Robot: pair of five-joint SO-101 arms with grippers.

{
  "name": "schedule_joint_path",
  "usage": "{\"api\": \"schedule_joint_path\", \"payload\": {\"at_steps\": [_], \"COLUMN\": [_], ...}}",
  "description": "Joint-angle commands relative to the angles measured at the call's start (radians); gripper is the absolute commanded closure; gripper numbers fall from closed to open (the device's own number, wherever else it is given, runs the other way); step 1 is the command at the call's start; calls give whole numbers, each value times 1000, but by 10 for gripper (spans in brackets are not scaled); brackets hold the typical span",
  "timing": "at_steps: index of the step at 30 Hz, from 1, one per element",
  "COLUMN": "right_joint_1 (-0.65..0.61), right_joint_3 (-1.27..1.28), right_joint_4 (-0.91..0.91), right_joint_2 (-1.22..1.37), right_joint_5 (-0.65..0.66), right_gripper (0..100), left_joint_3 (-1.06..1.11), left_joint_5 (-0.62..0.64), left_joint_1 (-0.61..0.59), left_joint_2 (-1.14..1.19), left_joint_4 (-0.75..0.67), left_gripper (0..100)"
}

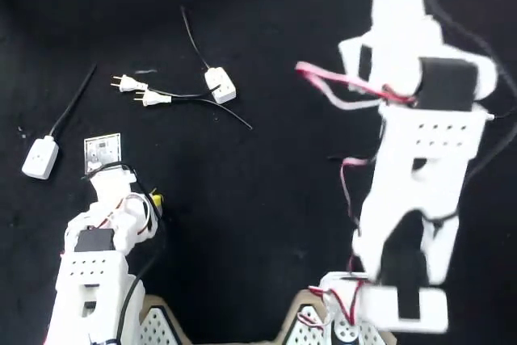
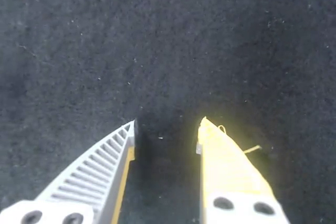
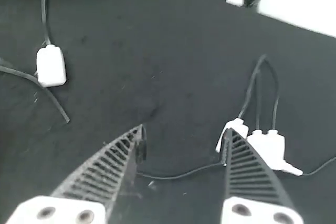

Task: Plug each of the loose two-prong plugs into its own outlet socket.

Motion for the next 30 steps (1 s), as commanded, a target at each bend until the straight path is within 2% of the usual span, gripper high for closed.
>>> {"api": "schedule_joint_path", "payload": {"at_steps": [1, 6, 8, 17, 21, 30], "right_joint_1": [-60, -164, -224, -451, -491, -494], "right_joint_3": [174, 407, 518, 952, 1112, 1389], "right_joint_4": [-81, -141, -203, -646, -822, -1105], "right_joint_2": [-156, -257, -272, -275, -275, -283], "right_joint_5": [-6, -15, -71, -259, -322, -333], "right_gripper": [776, 776, 776, 776, 776, 776], "left_joint_3": [-47, -47, -47, -45, -45, -45], "left_joint_5": [-5, -5, -5, -5, -5, -5], "left_joint_1": [-12, -8, -8, -12, -12, -12], "left_joint_2": [-8, -8, -8, -8, -8, -8], "left_joint_4": [-6, -6, -6, -6, -6, -6], "left_gripper": [805, 805, 805, 805, 805, 805]}}
